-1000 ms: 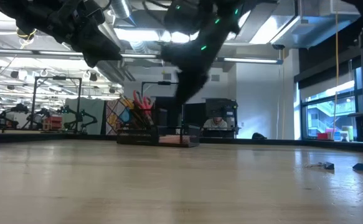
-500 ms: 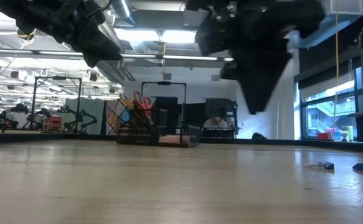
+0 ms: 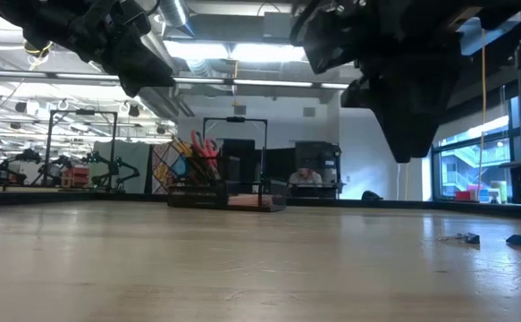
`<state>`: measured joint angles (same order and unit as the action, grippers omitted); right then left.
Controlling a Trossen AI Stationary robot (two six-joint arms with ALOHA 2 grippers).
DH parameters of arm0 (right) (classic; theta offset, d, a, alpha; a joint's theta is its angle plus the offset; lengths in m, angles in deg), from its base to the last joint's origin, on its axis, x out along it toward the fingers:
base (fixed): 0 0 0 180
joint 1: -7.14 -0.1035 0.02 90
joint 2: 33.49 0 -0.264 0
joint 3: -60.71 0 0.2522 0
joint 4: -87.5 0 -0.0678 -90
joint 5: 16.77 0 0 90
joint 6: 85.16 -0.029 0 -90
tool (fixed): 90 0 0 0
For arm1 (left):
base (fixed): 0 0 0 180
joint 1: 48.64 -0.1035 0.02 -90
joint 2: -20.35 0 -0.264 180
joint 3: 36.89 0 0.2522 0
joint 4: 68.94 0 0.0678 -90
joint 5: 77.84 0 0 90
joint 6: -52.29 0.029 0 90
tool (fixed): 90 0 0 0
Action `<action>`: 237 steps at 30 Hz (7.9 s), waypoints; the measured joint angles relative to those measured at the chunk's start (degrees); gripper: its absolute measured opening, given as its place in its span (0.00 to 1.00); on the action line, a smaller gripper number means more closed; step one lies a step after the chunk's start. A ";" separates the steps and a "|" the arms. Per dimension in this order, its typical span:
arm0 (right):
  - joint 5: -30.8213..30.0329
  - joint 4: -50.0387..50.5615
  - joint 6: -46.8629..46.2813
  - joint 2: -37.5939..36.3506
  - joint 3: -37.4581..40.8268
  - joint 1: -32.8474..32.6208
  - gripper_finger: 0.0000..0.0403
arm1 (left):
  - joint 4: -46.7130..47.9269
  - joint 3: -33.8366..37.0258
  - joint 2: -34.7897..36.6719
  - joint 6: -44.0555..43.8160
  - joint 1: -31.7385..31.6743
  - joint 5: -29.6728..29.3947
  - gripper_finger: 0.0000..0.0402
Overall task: Pick and place office supplies into organizer
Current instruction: Put the blue binder clip into the black desk organizer, then put the blue eraser into the black desk organizer
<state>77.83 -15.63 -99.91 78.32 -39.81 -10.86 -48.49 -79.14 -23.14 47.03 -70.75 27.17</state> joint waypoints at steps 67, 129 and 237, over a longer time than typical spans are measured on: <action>-7.32 -17.12 -14.58 -0.04 16.70 -9.07 0.15 | 0.42 0.00 0.00 -0.45 0.00 0.00 0.32; -22.12 -76.90 13.53 0.44 11.63 25.62 0.17 | 0.43 0.00 0.00 0.46 0.00 -0.01 0.32; 12.13 -3.21 -40.78 -11.22 11.74 10.66 0.36 | 1.27 0.00 0.00 0.97 -0.02 -0.59 0.32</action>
<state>89.96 -18.83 -140.68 67.11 -28.08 -0.19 -47.22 -79.14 -23.14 47.99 -70.77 26.58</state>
